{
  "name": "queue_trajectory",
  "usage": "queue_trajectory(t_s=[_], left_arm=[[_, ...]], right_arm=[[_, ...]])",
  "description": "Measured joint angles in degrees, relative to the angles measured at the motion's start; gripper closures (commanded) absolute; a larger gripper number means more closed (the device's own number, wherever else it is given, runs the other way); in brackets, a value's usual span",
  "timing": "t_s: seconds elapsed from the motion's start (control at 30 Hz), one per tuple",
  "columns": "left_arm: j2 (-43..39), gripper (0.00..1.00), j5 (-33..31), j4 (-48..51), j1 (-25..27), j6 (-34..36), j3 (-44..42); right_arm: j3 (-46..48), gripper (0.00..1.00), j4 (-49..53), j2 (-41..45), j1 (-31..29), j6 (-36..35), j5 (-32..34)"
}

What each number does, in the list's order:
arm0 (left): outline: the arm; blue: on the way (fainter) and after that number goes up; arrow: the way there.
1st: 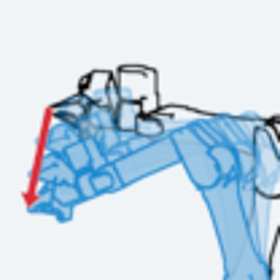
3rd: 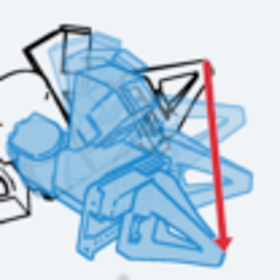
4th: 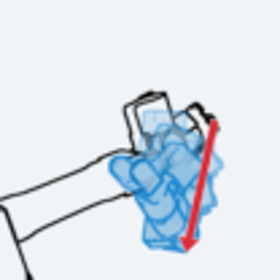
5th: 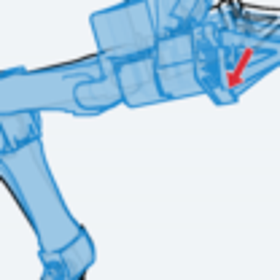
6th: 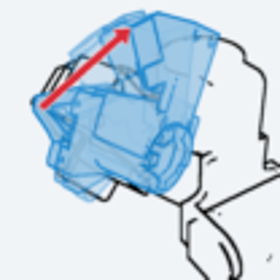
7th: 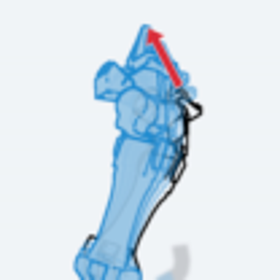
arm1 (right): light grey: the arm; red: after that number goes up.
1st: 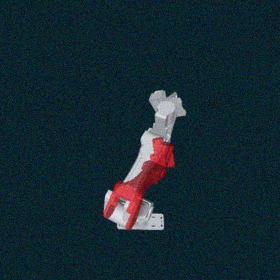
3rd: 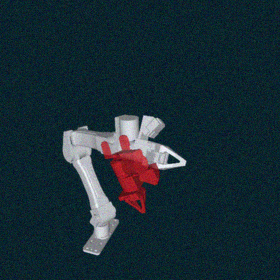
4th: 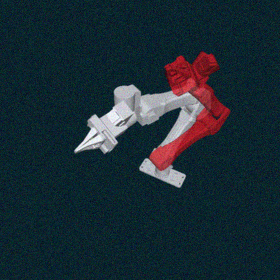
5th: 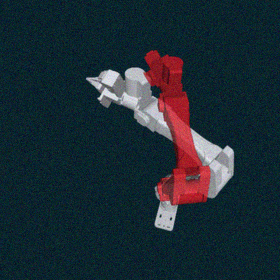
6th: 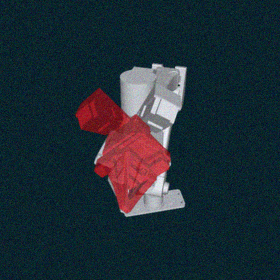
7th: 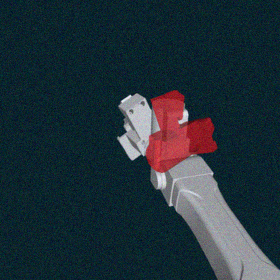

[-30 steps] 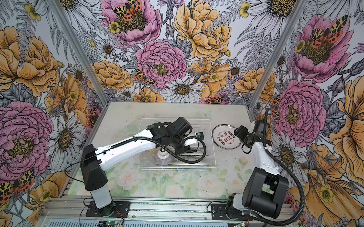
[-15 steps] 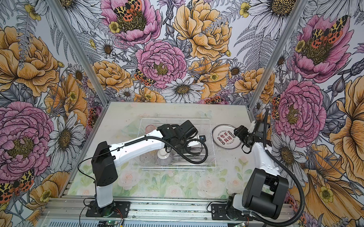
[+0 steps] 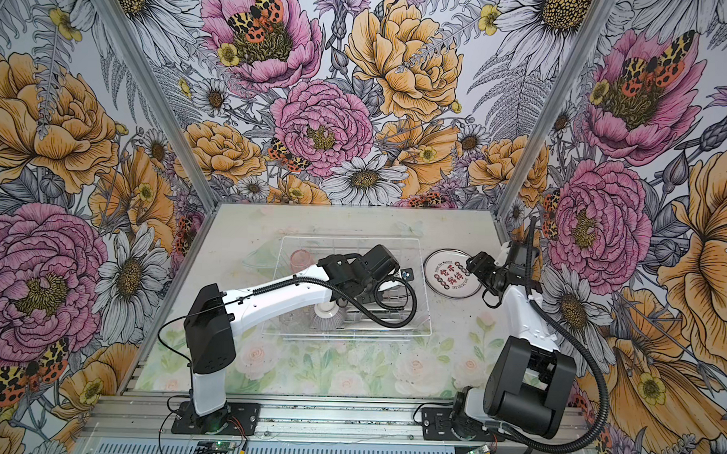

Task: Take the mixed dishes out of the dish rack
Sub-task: 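Lower the left gripper onto the next plate in the rack and grasp it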

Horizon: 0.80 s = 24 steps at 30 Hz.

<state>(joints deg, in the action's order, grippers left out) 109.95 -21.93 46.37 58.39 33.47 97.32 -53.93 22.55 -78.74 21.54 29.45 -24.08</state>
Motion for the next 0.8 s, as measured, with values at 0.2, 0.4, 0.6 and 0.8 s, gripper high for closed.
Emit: queue_trajectory(t_s=[0.2, 0.4, 0.6, 0.8], left_arm=[[0.00, 0.84, -3.80, -3.30, 0.15, 1.01, -2.34], [-0.57, 0.95, -5.03, -4.70, 0.57, 1.86, -3.43], [-1.53, 1.00, -6.01, -6.40, 1.01, 1.90, -5.03], [-4.46, 1.00, -5.27, -6.34, 0.61, 1.84, -5.14]], right_arm=[[0.15, 0.28, 0.09, 0.00, 0.00, 0.00, -0.04], [0.15, 0.28, 0.17, 0.00, 0.00, 0.00, -0.22], [0.15, 0.29, 0.24, 0.00, 0.00, 0.00, -0.24], [0.15, 0.29, 0.42, 0.00, 0.00, 0.00, -0.52]])
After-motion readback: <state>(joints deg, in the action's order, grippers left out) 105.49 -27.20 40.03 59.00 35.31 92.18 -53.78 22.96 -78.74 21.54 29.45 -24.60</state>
